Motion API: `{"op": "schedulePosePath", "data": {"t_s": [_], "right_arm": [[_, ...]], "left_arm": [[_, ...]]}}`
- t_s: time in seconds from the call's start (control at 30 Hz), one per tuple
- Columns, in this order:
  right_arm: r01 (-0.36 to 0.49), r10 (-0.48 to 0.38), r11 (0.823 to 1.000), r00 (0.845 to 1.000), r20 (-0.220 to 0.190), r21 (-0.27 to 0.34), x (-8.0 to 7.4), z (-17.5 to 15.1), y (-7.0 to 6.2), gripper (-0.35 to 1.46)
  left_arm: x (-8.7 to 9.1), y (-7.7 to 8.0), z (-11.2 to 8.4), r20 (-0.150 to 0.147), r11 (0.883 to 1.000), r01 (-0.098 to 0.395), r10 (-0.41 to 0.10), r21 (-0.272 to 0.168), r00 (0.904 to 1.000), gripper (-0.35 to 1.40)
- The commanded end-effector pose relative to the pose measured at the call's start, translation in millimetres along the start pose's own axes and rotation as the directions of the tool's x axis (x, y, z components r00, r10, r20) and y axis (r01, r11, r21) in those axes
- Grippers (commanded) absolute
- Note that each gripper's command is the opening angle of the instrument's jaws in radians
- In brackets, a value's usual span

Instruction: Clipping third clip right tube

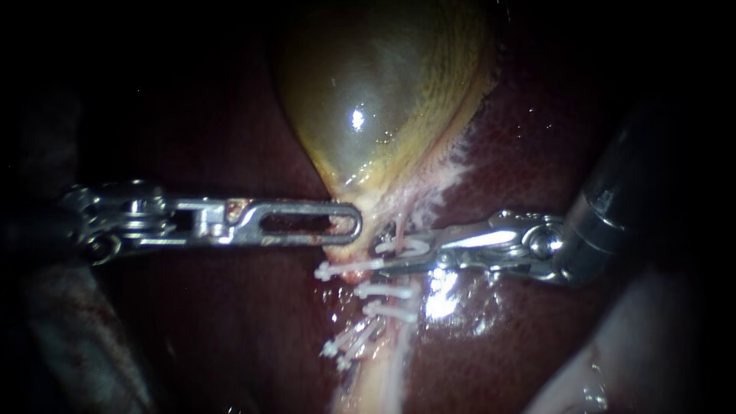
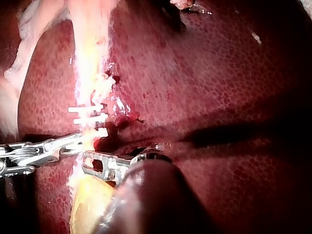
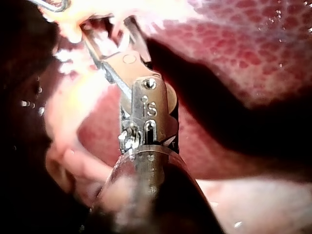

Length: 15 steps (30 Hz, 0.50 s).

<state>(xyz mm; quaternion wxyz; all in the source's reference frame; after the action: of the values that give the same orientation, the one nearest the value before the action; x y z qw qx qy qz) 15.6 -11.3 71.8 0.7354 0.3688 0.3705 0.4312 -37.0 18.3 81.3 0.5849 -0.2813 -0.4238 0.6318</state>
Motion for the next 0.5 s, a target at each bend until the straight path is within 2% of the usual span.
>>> {"op": "schedulePosePath", "data": {"t_s": [0.03, 0.2, 0.33, 0.5], "right_arm": [[0.001, -0.001, 1.0, 1.0, 0.002, 0.003, 0.0, 0.0, 0.0, 0.19], [0.001, -0.001, 1.0, 1.0, 0.002, 0.004, 0.1, 0.0, 0.4, 0.05], [-0.005, 0.005, 1.0, 1.0, 0.002, 0.004, 0.1, 0.0, 0.5, -0.19], [0.002, -0.002, 1.0, 1.0, 0.003, 0.004, 0.1, -0.1, 0.5, -0.31]], "left_arm": [[0.0, 0.0, 0.0, 0.0, 1.0, 0.0, 0.0, 0.0, 1.0, -0.35], [0.0, 0.1, 0.0, 0.0, 1.0, 0.0, 0.0, 0.0, 1.0, -0.35], [0.0, 0.1, 0.0, 0.0, 1.0, 0.0, 0.0, 0.0, 1.0, -0.35], [0.0, 0.1, -0.1, 0.0, 1.0, 0.0, 0.0, 0.0, 1.0, -0.35]]}}
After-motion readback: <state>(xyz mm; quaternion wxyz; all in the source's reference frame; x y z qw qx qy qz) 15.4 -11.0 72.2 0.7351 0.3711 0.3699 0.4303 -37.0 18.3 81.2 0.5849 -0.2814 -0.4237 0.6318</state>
